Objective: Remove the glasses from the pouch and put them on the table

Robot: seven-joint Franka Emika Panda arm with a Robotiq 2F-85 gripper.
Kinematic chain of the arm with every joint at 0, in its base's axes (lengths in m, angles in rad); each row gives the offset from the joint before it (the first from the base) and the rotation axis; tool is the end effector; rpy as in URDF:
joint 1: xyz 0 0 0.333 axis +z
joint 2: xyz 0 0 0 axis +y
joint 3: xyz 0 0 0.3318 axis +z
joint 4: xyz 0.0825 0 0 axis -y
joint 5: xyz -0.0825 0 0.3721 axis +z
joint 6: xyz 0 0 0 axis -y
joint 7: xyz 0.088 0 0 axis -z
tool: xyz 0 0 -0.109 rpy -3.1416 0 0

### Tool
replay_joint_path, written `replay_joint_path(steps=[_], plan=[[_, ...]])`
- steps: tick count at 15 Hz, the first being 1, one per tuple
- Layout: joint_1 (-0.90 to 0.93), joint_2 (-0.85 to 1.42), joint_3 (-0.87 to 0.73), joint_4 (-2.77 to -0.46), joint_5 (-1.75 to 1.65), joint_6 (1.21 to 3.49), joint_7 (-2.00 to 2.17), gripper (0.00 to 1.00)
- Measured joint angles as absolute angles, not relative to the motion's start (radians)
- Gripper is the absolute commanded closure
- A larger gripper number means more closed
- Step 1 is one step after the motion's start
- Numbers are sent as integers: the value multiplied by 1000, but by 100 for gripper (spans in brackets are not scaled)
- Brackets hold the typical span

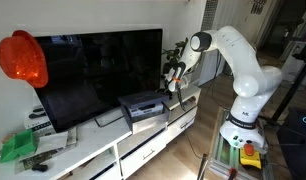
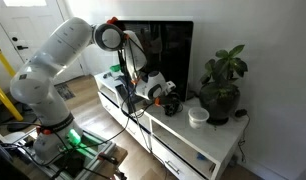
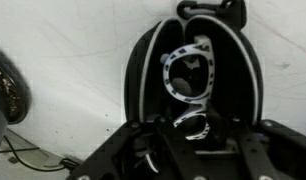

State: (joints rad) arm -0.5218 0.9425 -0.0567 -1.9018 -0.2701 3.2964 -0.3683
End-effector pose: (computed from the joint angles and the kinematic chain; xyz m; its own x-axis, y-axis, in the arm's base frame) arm 0.5421 -0.3179 0.0684 0.9289 0.1409 0.3426 0.0489 -0.9634 0.2635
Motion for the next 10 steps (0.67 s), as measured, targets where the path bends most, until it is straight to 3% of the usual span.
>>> replay_joint_path(steps=[4, 10], plan=[[-504, 945, -75, -1898, -270, 3296, -368, 62], [-494, 948, -83, -1895, -270, 3296, -368, 53]])
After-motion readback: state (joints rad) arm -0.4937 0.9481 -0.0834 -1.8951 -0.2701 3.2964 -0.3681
